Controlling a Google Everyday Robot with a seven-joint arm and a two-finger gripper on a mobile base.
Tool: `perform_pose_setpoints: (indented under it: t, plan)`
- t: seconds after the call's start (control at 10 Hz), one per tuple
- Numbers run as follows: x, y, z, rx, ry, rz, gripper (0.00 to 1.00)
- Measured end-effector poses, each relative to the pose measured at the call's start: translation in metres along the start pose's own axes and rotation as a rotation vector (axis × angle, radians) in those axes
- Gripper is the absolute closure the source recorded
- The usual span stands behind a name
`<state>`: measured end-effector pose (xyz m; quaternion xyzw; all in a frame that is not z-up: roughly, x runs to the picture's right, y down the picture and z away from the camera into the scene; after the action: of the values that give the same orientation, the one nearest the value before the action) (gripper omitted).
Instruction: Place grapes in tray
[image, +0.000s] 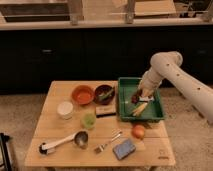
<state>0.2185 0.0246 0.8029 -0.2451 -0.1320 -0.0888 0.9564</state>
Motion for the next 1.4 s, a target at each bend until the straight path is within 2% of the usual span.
perform_pose_setpoints:
  t: [0.6, 0.9, 1.1, 1.2, 1.4]
  plan:
    - [-0.008, 0.000, 0.021, -0.044, -0.098, -0.141, 1.00]
    - [-0.016, -0.001, 0.035, -0.058, -0.135, -0.178, 1.00]
    - [-0.018, -0.002, 0.041, -0.050, -0.147, -0.182, 1.00]
    - [-0.018, -0.002, 0.043, -0.047, -0.147, -0.180, 0.98]
    - [-0.019, -0.006, 0.047, -0.043, -0.148, -0.181, 0.80]
